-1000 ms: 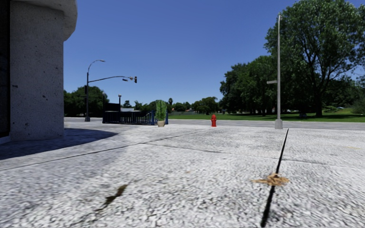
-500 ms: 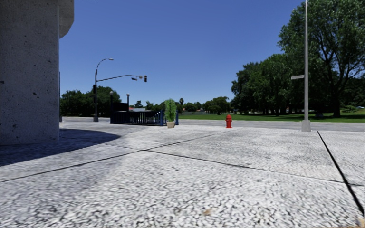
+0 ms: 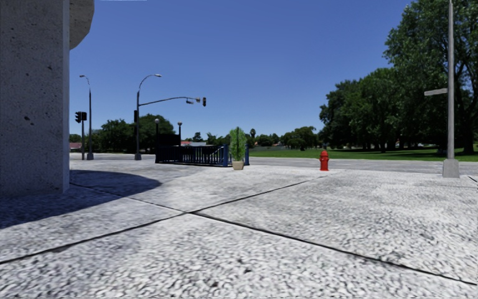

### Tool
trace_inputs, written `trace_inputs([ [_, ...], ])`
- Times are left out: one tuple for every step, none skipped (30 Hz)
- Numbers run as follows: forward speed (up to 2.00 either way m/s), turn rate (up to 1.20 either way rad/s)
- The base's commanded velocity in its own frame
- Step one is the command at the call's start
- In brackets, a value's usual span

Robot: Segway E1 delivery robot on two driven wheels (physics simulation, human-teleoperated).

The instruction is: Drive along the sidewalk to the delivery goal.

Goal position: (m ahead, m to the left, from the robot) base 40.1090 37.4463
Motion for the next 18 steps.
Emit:
trace_inputs([
  [2.00,0.29],
  [2.00,0.33],
  [2.00,0.33],
  [2.00,0.35],
  [2.00,0.36],
  [2.00,0.36],
  [2.00,0.36],
  [2.00,0.36],
  [2.00,0.36],
  [2.00,0.36],
  [2.00,0.36],
  [2.00,0.36],
  [2.00,0.36],
  [2.00,0.36],
  [2.00,0.36],
  [2.00,0.36],
  [2.00,0.36],
  [2.00,0.36],
])
